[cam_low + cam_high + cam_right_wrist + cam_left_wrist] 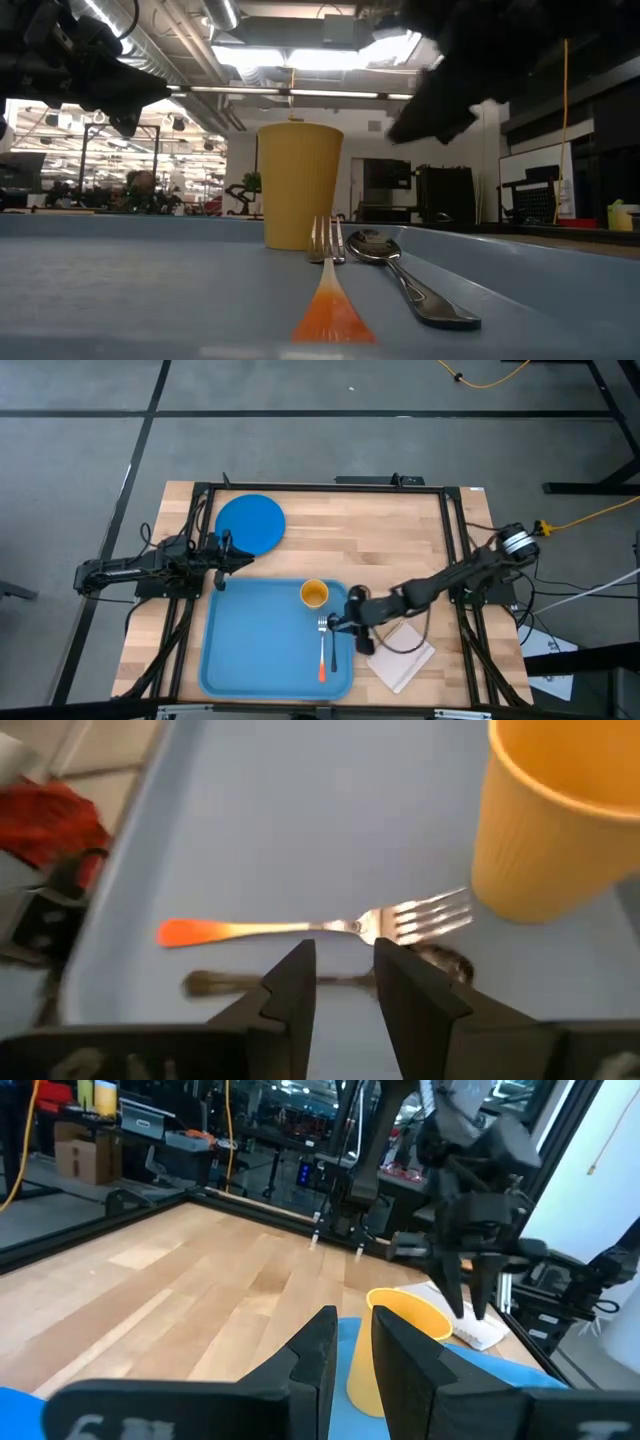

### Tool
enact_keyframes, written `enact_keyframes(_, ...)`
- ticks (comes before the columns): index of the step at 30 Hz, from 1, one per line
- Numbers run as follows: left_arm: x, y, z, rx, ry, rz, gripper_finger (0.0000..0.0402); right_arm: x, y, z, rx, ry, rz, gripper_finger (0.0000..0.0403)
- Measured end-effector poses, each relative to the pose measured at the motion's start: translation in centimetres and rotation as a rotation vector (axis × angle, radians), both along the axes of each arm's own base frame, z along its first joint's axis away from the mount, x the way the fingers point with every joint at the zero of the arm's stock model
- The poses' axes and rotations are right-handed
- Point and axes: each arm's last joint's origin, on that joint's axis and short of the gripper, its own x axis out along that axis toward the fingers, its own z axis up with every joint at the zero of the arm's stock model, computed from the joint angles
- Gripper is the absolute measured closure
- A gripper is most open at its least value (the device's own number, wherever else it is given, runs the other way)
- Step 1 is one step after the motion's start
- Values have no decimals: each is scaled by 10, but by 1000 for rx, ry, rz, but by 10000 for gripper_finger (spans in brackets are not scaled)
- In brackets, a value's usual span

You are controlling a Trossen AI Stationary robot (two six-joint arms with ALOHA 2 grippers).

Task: Pick and place plate/cup/fork/spoon on tray
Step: Put the blue plate on the blue tray

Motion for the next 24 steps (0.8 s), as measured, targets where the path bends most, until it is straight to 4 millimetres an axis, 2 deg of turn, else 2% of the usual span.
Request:
enact_keyframes(3, 0, 0, -1, -1, 5, 0, 343, -23, -11, -7, 14, -1, 1, 293)
enact_keyframes(12, 0, 0, 0, 0, 1, 0, 343, -81, -50, -9, 73, -161, 8, 293)
enact_keyframes(16, 0, 0, -1, -1, 8, 1, 343, -109, -69, -20, 90, -215, -31, 293)
enact_keyframes(24, 0, 0, 0, -1, 3, 1, 343, -145, -85, -31, 92, -358, -35, 293)
